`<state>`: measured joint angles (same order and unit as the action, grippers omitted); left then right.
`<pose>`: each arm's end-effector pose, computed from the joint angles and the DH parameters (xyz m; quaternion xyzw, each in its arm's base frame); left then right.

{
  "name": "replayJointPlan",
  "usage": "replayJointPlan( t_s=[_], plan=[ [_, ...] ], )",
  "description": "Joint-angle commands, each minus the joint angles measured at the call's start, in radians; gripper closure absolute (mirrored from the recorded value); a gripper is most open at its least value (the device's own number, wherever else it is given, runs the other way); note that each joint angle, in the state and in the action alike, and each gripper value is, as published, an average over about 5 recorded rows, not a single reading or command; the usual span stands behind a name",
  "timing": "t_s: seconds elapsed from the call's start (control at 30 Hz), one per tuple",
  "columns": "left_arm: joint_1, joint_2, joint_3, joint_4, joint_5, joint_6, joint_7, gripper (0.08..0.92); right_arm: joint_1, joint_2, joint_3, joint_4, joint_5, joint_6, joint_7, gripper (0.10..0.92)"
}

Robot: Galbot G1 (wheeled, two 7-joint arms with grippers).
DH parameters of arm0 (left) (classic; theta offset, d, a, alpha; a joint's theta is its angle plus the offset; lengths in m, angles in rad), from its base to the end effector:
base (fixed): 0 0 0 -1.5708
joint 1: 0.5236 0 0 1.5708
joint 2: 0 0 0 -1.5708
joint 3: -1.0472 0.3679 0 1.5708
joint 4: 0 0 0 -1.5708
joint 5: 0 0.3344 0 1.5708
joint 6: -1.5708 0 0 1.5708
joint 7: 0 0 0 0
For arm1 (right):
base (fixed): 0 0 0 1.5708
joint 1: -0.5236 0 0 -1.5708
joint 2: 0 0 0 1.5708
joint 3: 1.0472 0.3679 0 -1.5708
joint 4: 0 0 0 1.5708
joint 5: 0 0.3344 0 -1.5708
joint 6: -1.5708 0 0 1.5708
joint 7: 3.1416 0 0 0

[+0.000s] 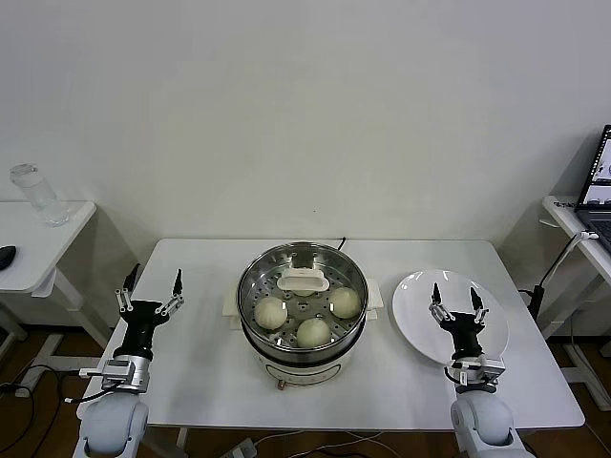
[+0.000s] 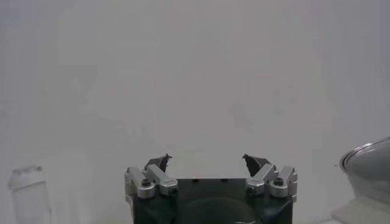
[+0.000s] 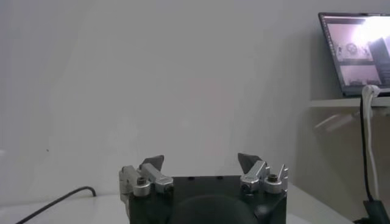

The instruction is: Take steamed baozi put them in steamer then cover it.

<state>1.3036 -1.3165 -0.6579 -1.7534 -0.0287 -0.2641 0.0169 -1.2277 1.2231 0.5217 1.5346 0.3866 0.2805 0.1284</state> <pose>0.2426 0.1199 -0.3595 -0.0129 0.9863 0.1285 0.1022 0.2646 -0.1289 -0.4117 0.0740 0.9966 0.0197 0.0315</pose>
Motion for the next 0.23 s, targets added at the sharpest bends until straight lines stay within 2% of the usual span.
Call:
replayJointPlan(
  t_s=[0.03,0.23],
  plan=[
    [0.003,-0.003,-0.023,0.048,-0.036,-0.045,0.008,0.177,-0.008,-0.003,0.000,0.005,0.008,-0.003,-0.007,0.203],
    [0.006,-0.003,-0.021,0.044,-0.035,-0.045,0.010,0.177,-0.008,-0.001,-0.002,0.007,0.008,-0.002,-0.008,0.203]
  ],
)
